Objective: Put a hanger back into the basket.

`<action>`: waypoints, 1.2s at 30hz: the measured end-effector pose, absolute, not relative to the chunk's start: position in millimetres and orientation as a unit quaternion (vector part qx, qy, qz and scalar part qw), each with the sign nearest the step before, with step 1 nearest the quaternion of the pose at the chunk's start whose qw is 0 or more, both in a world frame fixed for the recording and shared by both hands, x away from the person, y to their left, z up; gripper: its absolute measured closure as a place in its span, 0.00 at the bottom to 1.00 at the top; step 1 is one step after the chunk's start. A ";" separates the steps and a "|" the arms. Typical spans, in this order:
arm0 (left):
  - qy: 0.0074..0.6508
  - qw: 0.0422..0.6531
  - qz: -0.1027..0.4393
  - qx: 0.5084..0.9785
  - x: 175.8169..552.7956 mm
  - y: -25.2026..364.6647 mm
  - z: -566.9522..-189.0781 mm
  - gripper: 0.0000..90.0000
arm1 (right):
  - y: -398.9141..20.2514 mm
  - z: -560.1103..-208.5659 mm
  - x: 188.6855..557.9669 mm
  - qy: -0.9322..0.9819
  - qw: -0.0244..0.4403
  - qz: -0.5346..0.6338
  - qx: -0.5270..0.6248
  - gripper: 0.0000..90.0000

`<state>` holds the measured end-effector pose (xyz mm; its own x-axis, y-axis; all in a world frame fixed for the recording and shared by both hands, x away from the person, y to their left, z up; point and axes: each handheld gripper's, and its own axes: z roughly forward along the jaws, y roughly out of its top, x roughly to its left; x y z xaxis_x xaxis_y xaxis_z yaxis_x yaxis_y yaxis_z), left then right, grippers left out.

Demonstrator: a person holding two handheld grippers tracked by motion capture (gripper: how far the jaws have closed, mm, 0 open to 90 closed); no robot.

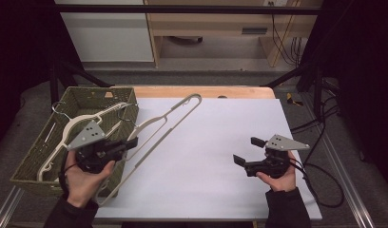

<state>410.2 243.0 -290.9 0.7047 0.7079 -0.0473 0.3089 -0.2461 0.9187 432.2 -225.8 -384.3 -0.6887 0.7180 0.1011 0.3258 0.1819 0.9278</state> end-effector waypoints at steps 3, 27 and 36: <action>0.330 0.522 0.189 0.763 417.9 258.5 -277.2 0.95 | -228.9 -385.5 431.3 0.746 0.184 0.534 0.353 0.08; 0.380 0.482 0.231 0.755 471.7 396.3 -264.3 0.95 | -236.6 -389.0 429.6 0.744 0.191 0.529 0.361 0.07; 0.412 0.465 0.233 0.748 485.4 424.7 -285.3 0.95 | -236.2 -389.8 429.9 0.745 0.191 0.530 0.358 0.06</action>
<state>485.4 424.7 -285.3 0.5518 0.8332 -0.0350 0.4009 -0.2283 0.8872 429.9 -236.2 -389.8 -0.6711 0.7352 0.0954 0.3305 0.1816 0.9262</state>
